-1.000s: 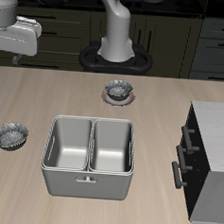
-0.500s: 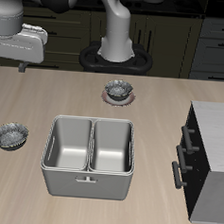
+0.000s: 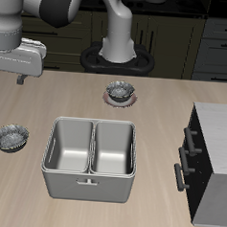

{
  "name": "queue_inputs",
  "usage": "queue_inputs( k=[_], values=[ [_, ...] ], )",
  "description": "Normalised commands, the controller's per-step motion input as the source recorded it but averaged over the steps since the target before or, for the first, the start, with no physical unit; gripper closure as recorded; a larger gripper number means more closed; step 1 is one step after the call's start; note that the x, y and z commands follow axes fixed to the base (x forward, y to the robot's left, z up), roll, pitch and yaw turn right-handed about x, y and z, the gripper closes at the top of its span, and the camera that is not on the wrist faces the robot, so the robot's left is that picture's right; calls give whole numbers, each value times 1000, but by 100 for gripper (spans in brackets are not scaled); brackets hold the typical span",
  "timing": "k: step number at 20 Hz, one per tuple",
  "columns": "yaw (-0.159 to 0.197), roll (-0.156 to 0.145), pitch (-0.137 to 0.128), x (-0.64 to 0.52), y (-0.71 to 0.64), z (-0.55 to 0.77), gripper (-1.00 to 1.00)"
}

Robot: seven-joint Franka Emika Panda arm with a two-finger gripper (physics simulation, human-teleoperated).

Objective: Pick up the bowl on the table and place it on top of the white cabinet

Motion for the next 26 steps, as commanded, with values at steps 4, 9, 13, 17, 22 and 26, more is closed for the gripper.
queue_inputs(
  k=[4,9,13,17,22,26],
  values=[
    [-10,-20,20,56,-87,-212,-100],
    [-10,-27,18,33,-171,-243,-100],
    [-18,-32,23,11,-224,-267,-100],
    [13,-24,14,-3,-112,-216,-100],
    [-21,-8,18,-46,-91,-172,-100],
    [-12,-19,21,-78,-129,-207,-100]
  ],
)
